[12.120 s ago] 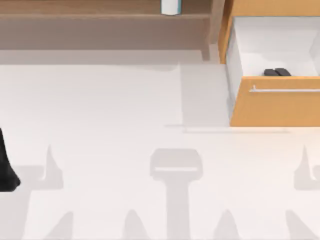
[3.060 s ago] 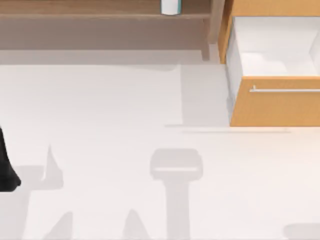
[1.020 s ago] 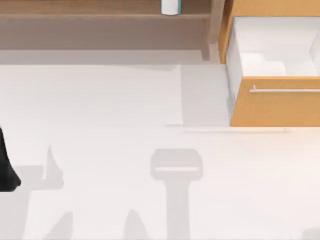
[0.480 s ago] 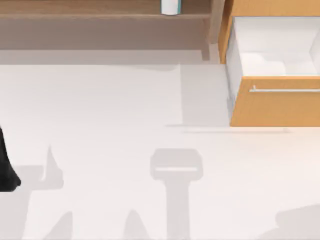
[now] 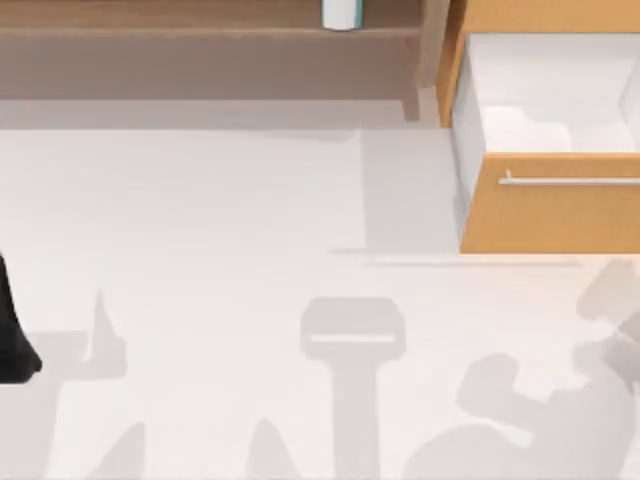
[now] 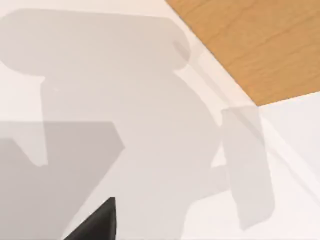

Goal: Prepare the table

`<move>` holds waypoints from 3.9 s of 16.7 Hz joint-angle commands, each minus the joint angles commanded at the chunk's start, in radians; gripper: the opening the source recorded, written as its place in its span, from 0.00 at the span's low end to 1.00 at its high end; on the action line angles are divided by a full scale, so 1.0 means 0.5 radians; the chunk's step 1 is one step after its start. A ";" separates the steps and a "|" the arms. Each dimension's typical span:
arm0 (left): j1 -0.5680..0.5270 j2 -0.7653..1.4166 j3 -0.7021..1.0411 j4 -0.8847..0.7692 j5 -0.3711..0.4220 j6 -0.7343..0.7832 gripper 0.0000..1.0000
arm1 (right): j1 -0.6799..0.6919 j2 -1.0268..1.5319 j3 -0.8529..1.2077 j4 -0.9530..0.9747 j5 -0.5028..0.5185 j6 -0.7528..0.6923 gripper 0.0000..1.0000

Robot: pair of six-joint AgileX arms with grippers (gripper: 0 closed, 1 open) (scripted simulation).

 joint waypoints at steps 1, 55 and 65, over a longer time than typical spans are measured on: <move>0.000 0.000 0.000 0.000 0.000 0.000 1.00 | 0.068 0.061 -0.038 0.209 0.032 -0.092 1.00; 0.000 0.000 0.000 0.000 0.000 0.000 1.00 | 0.602 1.563 -0.038 3.106 0.541 -1.476 0.00; 0.000 0.000 0.000 0.000 0.000 0.000 1.00 | 0.542 1.632 0.181 2.953 0.482 -1.469 0.00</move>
